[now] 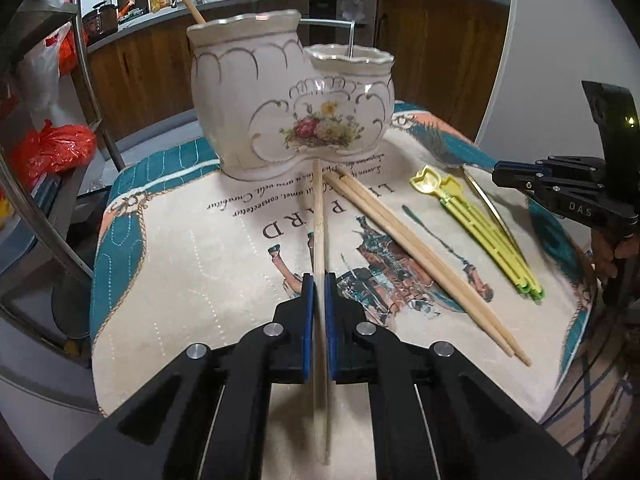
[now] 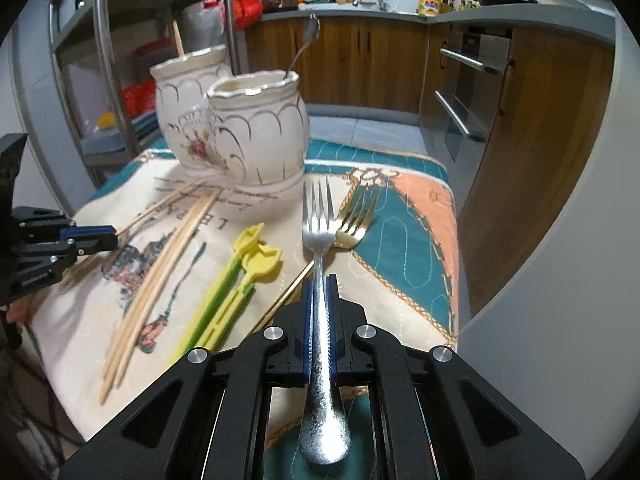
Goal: Organize utensils
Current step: 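Lift the chopstick into the tall vase with left tool while right tool carries fork over small vase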
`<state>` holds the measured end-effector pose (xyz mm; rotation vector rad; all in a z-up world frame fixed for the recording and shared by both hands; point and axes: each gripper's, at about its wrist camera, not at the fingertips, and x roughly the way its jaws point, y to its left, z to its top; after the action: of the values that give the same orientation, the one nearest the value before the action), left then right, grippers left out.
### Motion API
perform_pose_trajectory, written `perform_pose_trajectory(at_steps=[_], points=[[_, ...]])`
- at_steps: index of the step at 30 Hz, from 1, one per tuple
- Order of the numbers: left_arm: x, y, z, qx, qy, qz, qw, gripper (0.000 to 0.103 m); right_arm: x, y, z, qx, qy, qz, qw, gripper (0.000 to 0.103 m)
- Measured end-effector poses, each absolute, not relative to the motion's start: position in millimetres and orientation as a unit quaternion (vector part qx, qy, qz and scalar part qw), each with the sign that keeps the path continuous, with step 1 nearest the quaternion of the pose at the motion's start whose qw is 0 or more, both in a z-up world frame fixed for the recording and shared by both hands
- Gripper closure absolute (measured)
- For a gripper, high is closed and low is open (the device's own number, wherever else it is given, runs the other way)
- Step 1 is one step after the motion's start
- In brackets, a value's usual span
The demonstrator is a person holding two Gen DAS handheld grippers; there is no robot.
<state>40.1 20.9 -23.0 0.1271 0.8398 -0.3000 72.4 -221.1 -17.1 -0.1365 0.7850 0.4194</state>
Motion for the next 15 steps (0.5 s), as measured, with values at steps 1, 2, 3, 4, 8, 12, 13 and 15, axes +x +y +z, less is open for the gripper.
perform_pose_trajectory(at_steps=[1, 2, 3, 4, 8, 12, 13, 15], points=[[39.0, 20.6, -20.8, 0.062, 0.405, -0.148, 0.900, 0.098, 70.9, -221.1, -15.9, -0.066, 0.380, 0.205, 0.900, 0.096], [37.7, 20.4, -19.5, 0.064, 0.405, -0.152, 0.899, 0.098, 69.7, -220.2, -15.6, -0.069, 0.385, 0.208, 0.896, 0.096], [36.0, 19.2, -18.1, 0.069, 0.406, -0.155, 0.898, 0.098, 69.5, -219.9, -16.4, -0.073, 0.392, 0.209, 0.893, 0.096], [34.5, 17.8, -17.0, 0.073, 0.407, -0.159, 0.897, 0.098, 69.2, -219.0, -17.6, -0.078, 0.398, 0.207, 0.890, 0.096], [30.7, 10.4, -17.3, 0.095, 0.418, -0.172, 0.887, 0.098, 70.6, -215.4, -27.1, -0.100, 0.439, 0.202, 0.870, 0.096], [27.9, 6.7, -21.3, 0.118, 0.434, -0.180, 0.875, 0.097, 78.9, -214.3, -26.1, -0.110, 0.462, 0.194, 0.859, 0.089], [27.8, 7.7, -23.1, 0.119, 0.438, -0.181, 0.872, 0.097, 80.4, -213.5, -25.5, -0.114, 0.463, 0.194, 0.857, 0.087], [29.2, 8.8, -26.3, 0.118, 0.450, -0.181, 0.867, 0.097, 85.5, -211.3, -26.4, -0.126, 0.467, 0.197, 0.852, 0.086]])
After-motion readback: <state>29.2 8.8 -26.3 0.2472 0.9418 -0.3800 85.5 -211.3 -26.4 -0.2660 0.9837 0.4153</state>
